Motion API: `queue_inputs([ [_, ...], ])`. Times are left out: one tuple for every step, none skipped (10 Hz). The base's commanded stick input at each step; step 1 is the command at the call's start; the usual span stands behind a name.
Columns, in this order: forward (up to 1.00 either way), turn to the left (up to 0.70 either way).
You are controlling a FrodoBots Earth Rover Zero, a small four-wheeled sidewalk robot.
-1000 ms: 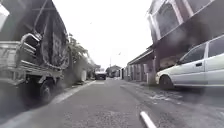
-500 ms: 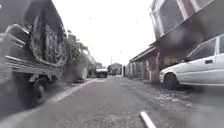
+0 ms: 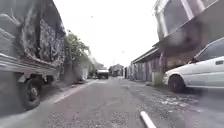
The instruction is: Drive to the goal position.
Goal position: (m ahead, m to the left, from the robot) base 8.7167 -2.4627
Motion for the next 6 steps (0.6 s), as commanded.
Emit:
queue_inputs([
  [0.50, 0.00],
  [0.50, 0.00],
  [0.50, 0.00],
  [0.50, 0.00],
  [0.50, 0.00],
  [0.50, 0.00],
])
